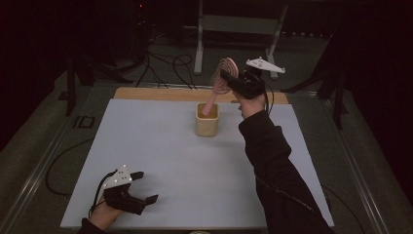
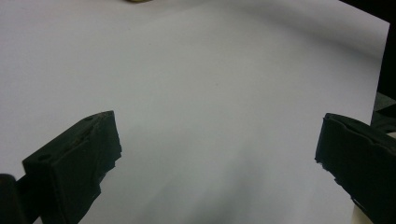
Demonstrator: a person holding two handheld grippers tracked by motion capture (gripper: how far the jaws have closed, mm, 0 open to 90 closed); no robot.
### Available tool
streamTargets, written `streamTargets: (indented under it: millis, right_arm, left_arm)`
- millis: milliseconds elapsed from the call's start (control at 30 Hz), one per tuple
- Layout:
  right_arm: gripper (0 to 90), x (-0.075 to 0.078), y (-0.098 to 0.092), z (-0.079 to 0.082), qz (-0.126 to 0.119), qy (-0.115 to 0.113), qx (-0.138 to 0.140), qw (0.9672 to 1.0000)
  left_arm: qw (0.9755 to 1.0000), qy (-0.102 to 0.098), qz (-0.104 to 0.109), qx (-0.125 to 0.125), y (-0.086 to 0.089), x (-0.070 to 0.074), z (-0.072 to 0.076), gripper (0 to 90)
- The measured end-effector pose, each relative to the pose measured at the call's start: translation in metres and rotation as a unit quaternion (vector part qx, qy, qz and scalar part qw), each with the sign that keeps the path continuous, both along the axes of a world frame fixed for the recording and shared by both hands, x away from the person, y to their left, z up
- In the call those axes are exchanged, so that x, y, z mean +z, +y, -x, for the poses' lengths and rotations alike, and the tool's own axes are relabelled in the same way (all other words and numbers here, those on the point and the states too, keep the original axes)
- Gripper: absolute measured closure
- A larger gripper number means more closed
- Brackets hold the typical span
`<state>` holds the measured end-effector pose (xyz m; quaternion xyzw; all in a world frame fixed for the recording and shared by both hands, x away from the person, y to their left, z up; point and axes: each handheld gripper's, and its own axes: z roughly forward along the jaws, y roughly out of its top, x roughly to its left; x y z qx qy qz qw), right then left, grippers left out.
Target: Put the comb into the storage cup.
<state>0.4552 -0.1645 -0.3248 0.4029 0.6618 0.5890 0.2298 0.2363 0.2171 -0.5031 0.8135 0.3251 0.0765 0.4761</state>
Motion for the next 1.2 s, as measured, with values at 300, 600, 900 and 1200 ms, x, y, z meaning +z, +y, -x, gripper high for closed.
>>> streamTargets:
  millis: [300, 600, 900, 1200]
  right_arm:
    - [65.1, -0.010, 0.004, -0.003, 0.009, 0.005, 0.000, 0.9999]
    - [65.1, -0.024, 0.008, -0.006, 0.010, 0.019, 0.005, 0.9998]
    - [65.1, -0.037, 0.012, -0.008, 0.016, 0.030, 0.005, 0.9994]
    - [65.0, -0.051, 0.014, -0.011, 0.014, 0.042, 0.003, 0.9990]
  left_arm:
    - [1.0000, -0.002, 0.002, -0.002, 0.000, 0.001, 0.000, 0.6]
    - [1.0000, -0.003, 0.000, -0.002, -0.001, 0.000, 0.001, 0.6]
    - [1.0000, -0.003, 0.003, -0.001, 0.000, 0.001, 0.001, 0.5]
    - [1.0000, -0.003, 0.002, -0.001, 0.000, 0.001, 0.001, 0.5]
